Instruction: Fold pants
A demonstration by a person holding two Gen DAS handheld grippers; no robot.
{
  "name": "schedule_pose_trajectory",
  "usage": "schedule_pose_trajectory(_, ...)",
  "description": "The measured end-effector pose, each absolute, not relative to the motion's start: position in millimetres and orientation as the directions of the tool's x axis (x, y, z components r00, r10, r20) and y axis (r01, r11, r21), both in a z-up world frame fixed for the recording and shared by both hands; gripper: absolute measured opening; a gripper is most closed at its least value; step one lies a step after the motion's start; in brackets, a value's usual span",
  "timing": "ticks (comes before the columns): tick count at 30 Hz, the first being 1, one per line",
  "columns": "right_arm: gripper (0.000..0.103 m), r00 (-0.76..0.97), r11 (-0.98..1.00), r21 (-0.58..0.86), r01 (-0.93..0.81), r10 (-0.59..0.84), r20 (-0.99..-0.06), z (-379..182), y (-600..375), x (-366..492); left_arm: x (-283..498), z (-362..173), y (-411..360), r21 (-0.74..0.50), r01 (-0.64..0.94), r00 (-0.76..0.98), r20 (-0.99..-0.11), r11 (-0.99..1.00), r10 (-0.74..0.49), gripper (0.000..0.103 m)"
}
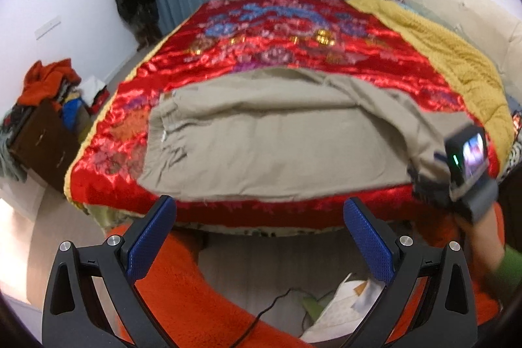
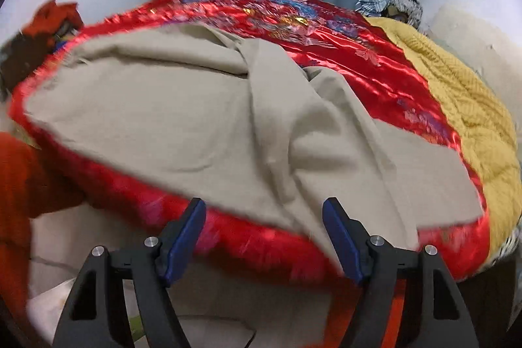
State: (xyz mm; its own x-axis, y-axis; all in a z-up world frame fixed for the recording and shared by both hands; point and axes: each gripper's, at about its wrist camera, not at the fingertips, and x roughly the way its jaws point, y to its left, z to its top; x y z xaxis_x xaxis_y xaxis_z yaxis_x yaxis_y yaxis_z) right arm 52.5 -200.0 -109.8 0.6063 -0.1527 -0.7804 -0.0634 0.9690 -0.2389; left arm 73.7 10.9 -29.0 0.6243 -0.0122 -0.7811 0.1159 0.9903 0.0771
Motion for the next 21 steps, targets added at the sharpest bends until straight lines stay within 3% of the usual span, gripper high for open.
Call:
schedule_pose_trajectory(2, 0.073, 0.593, 0.958, -0.285, -0.037, -0.209, -0.777, -124, -210, 74, 78, -38, 16, 0.064, 0.095, 0.599, -0.801, 0.993, -0.006, 0.102)
schedule_pose_trajectory(3, 0.067, 0.583, 0.953, -0.303, -0.027, -0.231, -0.779, -128, -217, 85, 81, -43, 22, 0.057, 0.077, 0.586, -0.811, 0.995, 0.001, 0.102)
schedule_pose_trajectory(4, 0.047, 0.570, 0.950, -0.312, -0.029, -0.241, -0.786, -131, -224, 96, 83, -46, 24, 0.055, 0.064, 0.579, -0.816, 0.996, 0.008, 0.102)
schedule_pose_trajectory(5, 0.035, 0.561, 0.954, -0.298, -0.040, -0.226, -0.797, -129, -229, 101, 85, -51, 30, 0.056, 0.043, 0.569, -0.822, 0.998, 0.021, 0.102)
schedule_pose_trajectory(7, 0.018, 0.593, 0.961, -0.275, -0.008, -0.217, -0.776, -104, -246, 108, 91, -59, 39, 0.057, 0.016, 0.553, -0.833, 0.998, 0.038, 0.102)
schedule_pose_trajectory(10, 0.014, 0.675, 0.963, -0.248, 0.106, -0.253, -0.693, -39, -281, 116, 104, -76, 47, 0.039, -0.011, 0.507, -0.861, 0.999, 0.039, 0.102)
schedule_pose_trajectory(13, 0.014, 0.705, 0.954, -0.276, 0.114, -0.273, -0.655, 4, -296, 121, 117, -90, 43, 0.030, -0.001, 0.467, -0.884, 1.000, 0.027, 0.102)
schedule_pose_trajectory(18, 0.013, 0.565, 0.924, -0.331, -0.191, -0.173, -0.807, -31, -258, 113, 134, -101, 26, 0.076, 0.049, 0.455, -0.890, 0.996, 0.045, 0.102)
schedule_pose_trajectory(21, 0.012, 0.425, 0.917, -0.240, -0.318, -0.088, -0.901, -60, -249, 108, 151, -109, 15, 0.104, 0.074, 0.436, -0.898, 0.992, 0.062, 0.102)
